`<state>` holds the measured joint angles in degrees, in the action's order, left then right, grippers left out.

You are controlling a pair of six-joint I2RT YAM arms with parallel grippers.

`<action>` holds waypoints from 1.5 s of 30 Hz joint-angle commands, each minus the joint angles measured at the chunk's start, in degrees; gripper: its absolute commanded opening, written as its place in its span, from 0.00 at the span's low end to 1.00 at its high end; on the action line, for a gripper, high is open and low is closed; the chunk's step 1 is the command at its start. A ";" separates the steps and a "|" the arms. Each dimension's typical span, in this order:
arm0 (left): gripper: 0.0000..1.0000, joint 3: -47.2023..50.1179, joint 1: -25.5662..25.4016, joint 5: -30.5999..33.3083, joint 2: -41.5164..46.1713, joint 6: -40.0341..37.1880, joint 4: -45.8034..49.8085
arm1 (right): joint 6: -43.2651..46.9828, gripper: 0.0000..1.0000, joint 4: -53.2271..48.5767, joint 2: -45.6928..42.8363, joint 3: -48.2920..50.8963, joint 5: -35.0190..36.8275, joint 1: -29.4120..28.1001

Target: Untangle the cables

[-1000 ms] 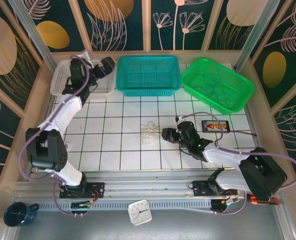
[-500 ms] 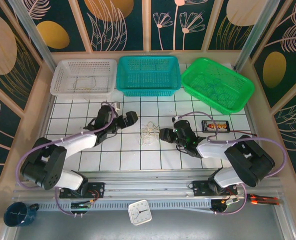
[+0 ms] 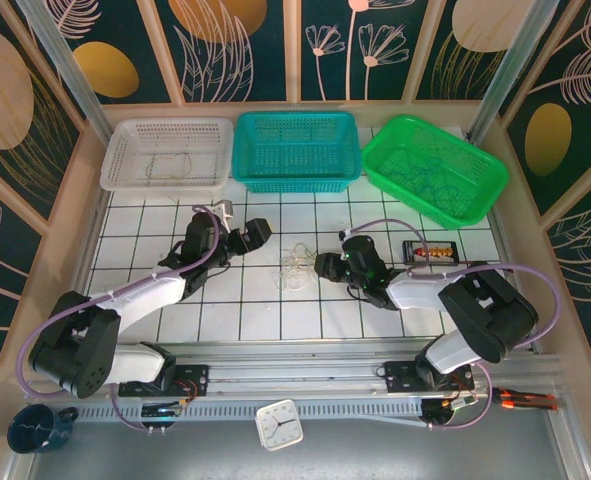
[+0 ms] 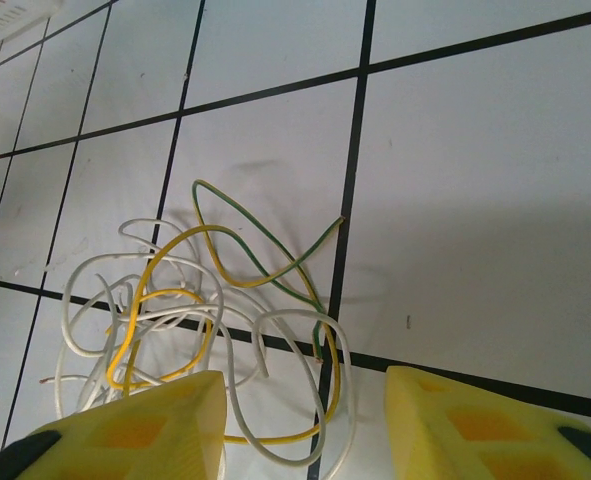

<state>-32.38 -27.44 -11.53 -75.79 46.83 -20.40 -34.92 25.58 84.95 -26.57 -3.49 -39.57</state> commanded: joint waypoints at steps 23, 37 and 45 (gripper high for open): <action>0.99 0.56 0.02 6.98 1.01 3.82 -0.77 | 1.52 0.25 -5.73 -0.85 -4.97 6.96 -7.69; 0.99 0.07 0.00 7.98 2.11 1.22 -0.02 | 2.54 0.28 -4.05 6.98 -8.90 4.73 -7.89; 0.99 -1.45 0.02 4.01 0.24 -1.16 0.27 | 5.25 0.29 -7.86 1.62 -11.58 6.52 -6.95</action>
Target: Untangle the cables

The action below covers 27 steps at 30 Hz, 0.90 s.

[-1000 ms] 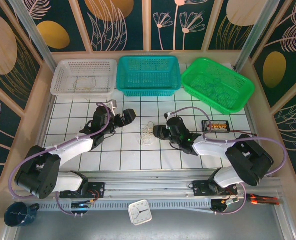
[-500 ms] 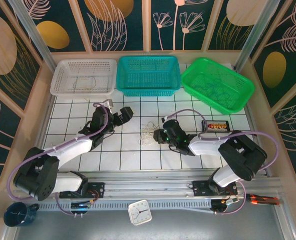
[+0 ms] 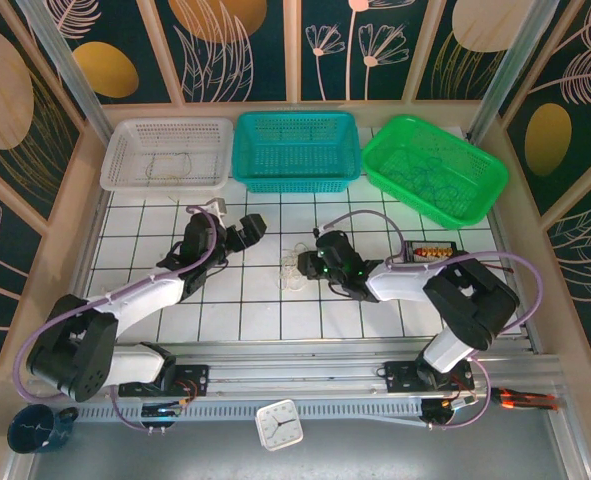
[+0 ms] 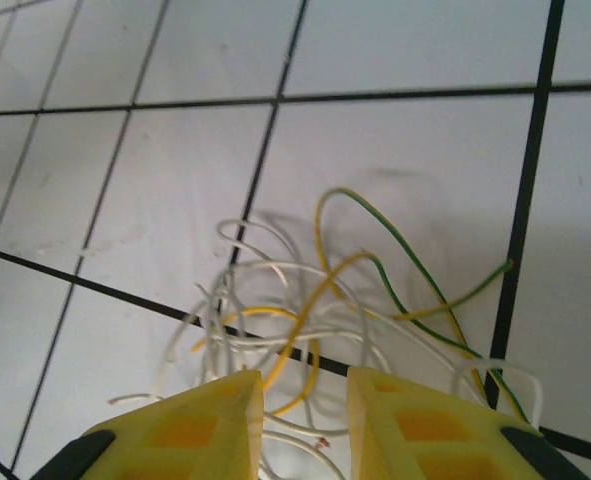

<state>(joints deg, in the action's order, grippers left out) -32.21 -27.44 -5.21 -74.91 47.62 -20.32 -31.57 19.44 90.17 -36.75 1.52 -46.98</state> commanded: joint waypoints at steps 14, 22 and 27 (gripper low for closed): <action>0.99 -3.89 -0.24 -7.29 -2.41 -1.07 0.22 | 2.74 0.45 -5.43 -5.27 1.77 3.97 3.92; 0.99 -4.72 -1.29 -8.13 -3.04 -0.20 0.30 | 2.61 0.42 -3.65 -0.69 1.85 3.93 4.00; 0.99 -4.88 -1.69 -8.41 -3.42 -0.03 0.33 | 2.65 0.37 -2.75 1.26 1.77 3.60 4.59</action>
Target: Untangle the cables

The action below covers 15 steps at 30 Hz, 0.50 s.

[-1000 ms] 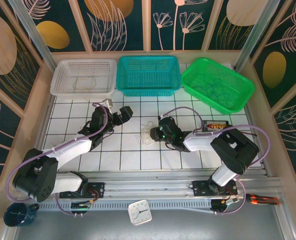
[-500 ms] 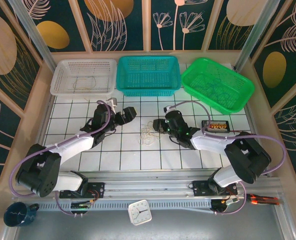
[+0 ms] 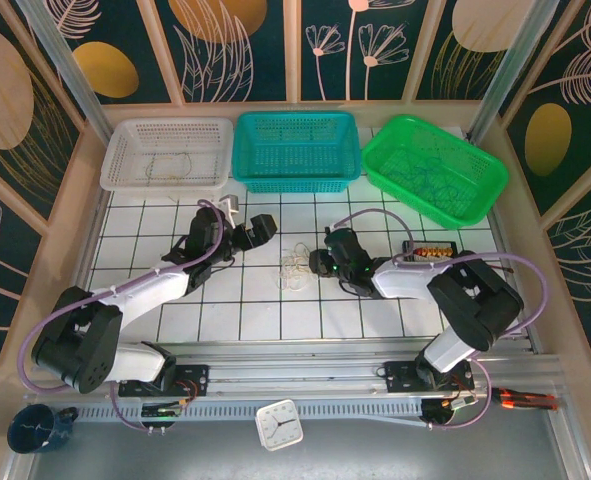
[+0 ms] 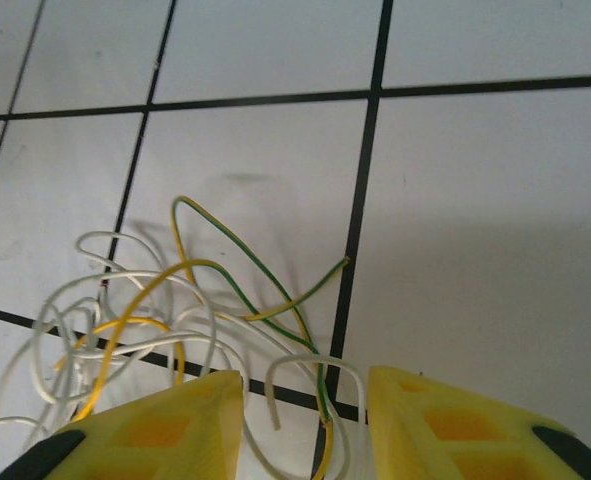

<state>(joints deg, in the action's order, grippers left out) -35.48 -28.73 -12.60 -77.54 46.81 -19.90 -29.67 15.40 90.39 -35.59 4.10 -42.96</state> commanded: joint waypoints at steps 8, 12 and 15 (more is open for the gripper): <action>0.99 -1.79 -0.71 -1.55 -1.42 0.89 -0.27 | 2.02 0.00 1.70 0.67 -0.14 -0.72 1.77; 0.99 -1.69 -0.80 -1.64 -1.65 0.83 -0.39 | 3.77 0.00 1.39 -0.96 -1.47 -2.87 1.78; 0.99 -1.62 -0.79 -1.68 -1.65 0.73 -0.36 | 4.36 0.00 1.29 -3.13 -2.19 -4.81 1.76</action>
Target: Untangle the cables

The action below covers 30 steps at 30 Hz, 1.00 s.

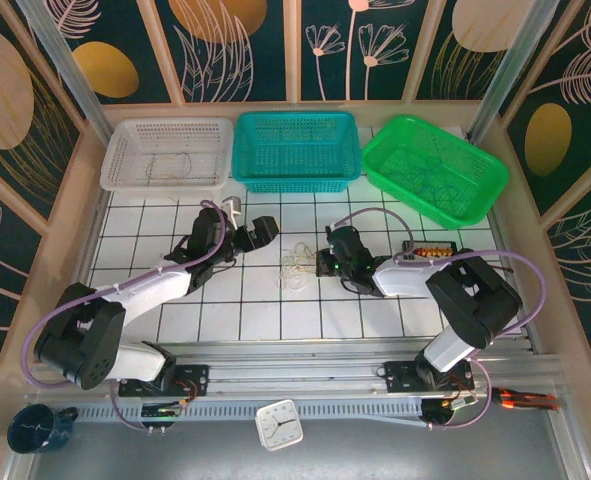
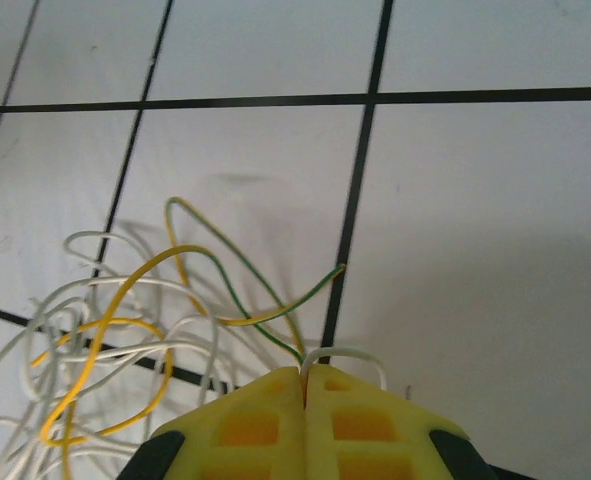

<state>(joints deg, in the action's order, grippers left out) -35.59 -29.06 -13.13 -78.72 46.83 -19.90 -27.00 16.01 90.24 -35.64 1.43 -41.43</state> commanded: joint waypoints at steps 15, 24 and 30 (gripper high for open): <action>0.99 -0.88 -0.47 -1.33 0.04 0.56 0.15 | 0.24 0.00 6.84 -9.71 -1.57 -13.85 0.09; 0.99 0.78 -0.44 -2.76 1.42 0.37 -2.38 | -1.84 0.00 13.66 -2.53 -0.05 -16.97 -2.94; 0.99 1.05 -0.46 -3.75 1.55 -0.30 -2.61 | -3.23 0.00 15.36 2.79 0.22 -16.76 -3.57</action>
<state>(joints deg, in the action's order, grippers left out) -35.35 -29.28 -15.38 -78.30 46.78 -20.47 -29.08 28.53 91.61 -36.29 -14.92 -44.75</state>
